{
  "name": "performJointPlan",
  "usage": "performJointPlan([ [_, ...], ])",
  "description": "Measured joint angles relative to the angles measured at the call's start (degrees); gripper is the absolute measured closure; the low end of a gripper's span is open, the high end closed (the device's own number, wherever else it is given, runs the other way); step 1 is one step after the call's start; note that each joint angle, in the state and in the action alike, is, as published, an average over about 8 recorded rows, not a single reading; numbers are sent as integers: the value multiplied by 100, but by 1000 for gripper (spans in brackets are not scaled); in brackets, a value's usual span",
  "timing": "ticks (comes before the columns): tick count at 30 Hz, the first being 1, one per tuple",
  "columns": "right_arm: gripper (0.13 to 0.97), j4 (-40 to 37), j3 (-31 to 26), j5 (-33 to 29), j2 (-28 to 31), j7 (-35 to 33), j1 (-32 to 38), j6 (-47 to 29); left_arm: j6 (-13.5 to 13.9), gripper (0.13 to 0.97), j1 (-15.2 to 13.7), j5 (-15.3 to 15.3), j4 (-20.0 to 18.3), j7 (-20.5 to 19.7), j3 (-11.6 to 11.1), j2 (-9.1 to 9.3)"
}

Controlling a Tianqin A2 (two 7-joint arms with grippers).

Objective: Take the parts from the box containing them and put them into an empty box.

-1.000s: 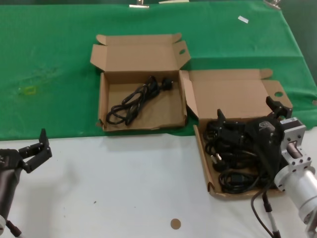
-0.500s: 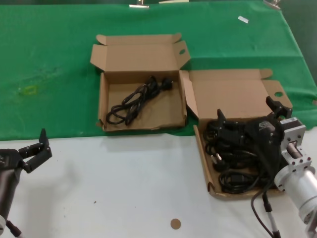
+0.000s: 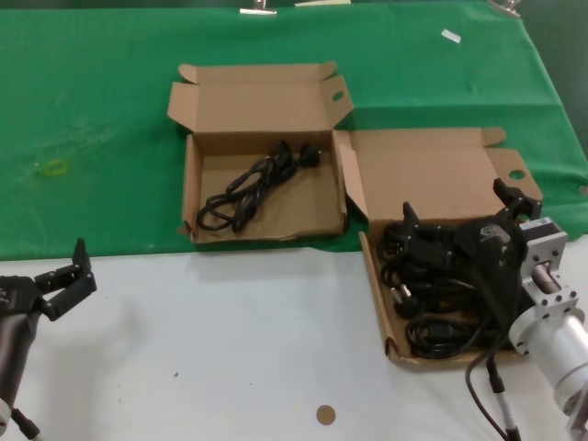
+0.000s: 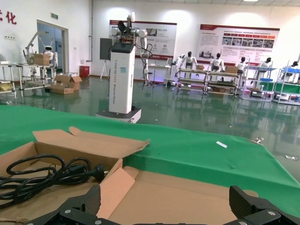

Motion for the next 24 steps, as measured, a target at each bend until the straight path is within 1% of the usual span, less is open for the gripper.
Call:
performJointPlan([
  [24, 129, 0, 0, 0, 0, 0, 0, 0, 0, 132, 0, 0, 0, 0, 0, 0],
])
